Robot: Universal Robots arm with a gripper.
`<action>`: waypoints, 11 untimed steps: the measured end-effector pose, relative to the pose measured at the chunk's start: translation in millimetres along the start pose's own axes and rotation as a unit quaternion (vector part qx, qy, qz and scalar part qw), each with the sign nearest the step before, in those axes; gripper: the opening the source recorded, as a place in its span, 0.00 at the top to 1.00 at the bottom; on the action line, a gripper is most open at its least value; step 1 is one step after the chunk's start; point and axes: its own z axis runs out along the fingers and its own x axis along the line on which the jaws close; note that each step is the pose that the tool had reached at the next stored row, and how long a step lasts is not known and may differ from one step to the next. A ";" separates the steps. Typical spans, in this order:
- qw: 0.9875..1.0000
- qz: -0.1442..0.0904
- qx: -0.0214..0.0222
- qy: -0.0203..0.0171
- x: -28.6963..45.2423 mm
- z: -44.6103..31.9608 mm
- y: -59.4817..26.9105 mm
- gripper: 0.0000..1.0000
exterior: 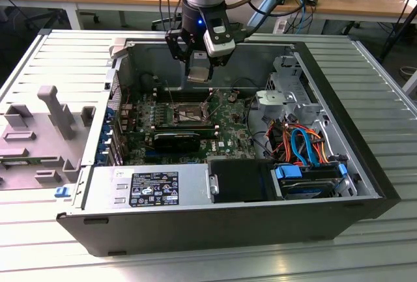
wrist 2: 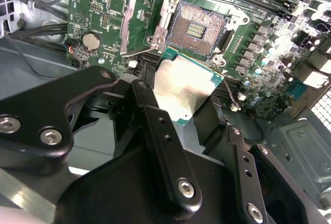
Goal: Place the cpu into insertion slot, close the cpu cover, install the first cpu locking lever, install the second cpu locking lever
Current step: 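Place the cpu into insertion slot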
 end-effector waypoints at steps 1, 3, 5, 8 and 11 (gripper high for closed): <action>1.000 0.000 0.000 0.000 0.0 0.0 0.0 0.46; 1.000 0.001 0.000 0.000 0.0 0.0 0.0 0.46; 1.000 0.002 0.000 0.000 0.0 0.0 0.0 0.46; 1.000 0.003 0.000 0.000 0.0 0.0 0.0 0.46; 1.000 0.004 0.000 0.000 0.0 0.0 0.0 0.46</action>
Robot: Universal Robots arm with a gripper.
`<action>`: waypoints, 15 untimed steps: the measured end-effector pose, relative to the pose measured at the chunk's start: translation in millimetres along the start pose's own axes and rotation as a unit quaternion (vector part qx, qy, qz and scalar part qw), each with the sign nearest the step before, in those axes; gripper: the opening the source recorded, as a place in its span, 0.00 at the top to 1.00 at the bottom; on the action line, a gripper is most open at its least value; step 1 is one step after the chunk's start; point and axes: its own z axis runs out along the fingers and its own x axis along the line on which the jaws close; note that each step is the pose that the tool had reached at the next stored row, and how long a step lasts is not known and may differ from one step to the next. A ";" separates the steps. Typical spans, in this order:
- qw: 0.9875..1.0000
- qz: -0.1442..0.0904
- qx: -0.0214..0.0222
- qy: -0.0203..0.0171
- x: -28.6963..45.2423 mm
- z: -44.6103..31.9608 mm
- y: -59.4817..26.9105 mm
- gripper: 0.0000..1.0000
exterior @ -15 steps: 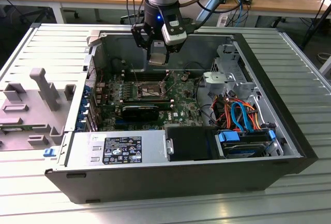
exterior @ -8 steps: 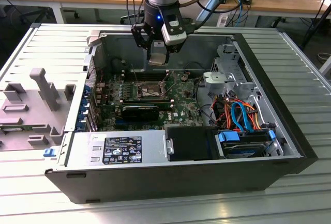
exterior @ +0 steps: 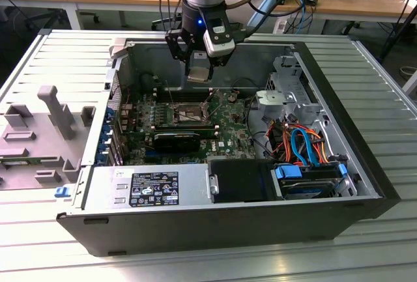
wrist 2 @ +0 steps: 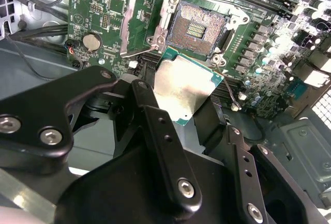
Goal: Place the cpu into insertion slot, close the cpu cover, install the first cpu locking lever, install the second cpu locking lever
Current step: 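Place the cpu into insertion slot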
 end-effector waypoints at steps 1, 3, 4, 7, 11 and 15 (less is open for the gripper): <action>1.000 0.000 0.000 0.000 0.0 0.0 0.0 0.46; 1.000 0.001 0.000 0.000 0.0 0.0 0.0 0.46; 1.000 0.002 0.000 0.000 0.0 0.0 0.0 0.46; 1.000 0.005 0.000 0.000 0.0 0.0 0.0 0.46; 1.000 0.009 0.000 -0.001 0.0 0.0 0.0 0.46; 1.000 0.010 0.000 -0.001 0.0 0.0 0.0 0.46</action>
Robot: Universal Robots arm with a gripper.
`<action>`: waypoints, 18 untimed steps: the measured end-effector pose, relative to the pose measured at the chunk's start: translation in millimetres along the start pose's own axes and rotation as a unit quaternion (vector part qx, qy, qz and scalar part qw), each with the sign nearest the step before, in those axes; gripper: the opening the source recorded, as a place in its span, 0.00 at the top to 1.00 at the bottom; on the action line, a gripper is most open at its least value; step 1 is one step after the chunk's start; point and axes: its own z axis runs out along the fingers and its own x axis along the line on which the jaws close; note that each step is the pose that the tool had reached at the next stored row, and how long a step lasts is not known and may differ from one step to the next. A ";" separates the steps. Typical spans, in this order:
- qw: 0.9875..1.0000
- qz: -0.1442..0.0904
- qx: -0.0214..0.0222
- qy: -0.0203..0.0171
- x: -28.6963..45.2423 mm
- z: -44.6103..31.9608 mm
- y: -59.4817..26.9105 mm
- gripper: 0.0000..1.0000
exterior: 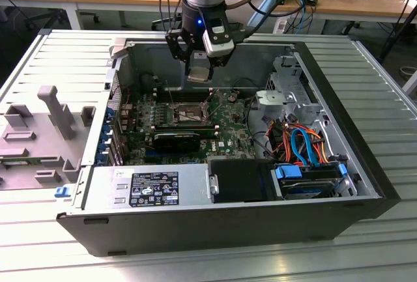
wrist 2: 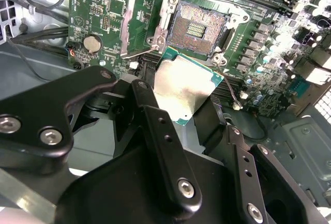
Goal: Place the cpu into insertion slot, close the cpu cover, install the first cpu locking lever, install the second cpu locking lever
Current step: 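Place the cpu into insertion slot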
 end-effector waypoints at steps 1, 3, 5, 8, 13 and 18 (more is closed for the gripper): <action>1.000 0.000 0.000 0.000 0.0 0.0 0.0 0.46; 1.000 0.001 0.000 0.000 0.0 0.0 0.0 0.46; 1.000 0.001 0.000 0.000 0.0 0.0 0.0 0.46; 1.000 0.002 0.000 0.000 0.0 0.0 0.0 0.46; 1.000 0.004 0.000 0.000 0.0 0.0 0.0 0.46; 1.000 0.005 0.000 0.000 0.0 0.0 0.0 0.46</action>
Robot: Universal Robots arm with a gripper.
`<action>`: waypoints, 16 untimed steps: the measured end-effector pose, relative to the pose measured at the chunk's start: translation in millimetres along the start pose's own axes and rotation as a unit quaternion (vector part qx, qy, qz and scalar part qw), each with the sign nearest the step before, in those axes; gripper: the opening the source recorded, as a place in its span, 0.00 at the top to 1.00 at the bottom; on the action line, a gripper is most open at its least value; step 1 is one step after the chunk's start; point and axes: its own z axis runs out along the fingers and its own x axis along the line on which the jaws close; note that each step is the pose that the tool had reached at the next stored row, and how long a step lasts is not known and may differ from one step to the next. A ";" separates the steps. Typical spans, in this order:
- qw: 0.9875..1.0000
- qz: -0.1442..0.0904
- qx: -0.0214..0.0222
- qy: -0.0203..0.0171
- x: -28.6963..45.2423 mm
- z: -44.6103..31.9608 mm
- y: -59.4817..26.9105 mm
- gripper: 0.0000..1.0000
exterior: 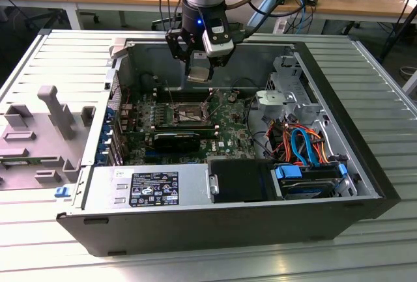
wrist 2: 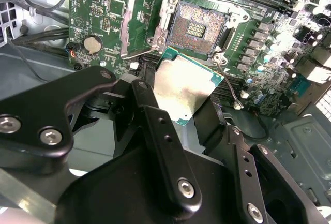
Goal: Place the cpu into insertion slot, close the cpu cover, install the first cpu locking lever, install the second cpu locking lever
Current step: 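Place the cpu into insertion slot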
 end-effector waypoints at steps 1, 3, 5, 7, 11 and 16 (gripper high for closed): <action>1.000 0.000 0.000 0.000 0.0 0.0 0.0 0.46; 1.000 0.001 0.000 0.000 0.0 0.0 0.0 0.46; 1.000 0.001 0.000 0.000 0.0 0.0 0.0 0.46; 1.000 0.002 0.000 0.000 0.0 0.0 0.0 0.46; 1.000 0.003 0.000 0.000 0.0 0.0 0.0 0.46; 1.000 0.005 0.000 -0.001 0.0 0.0 0.0 0.46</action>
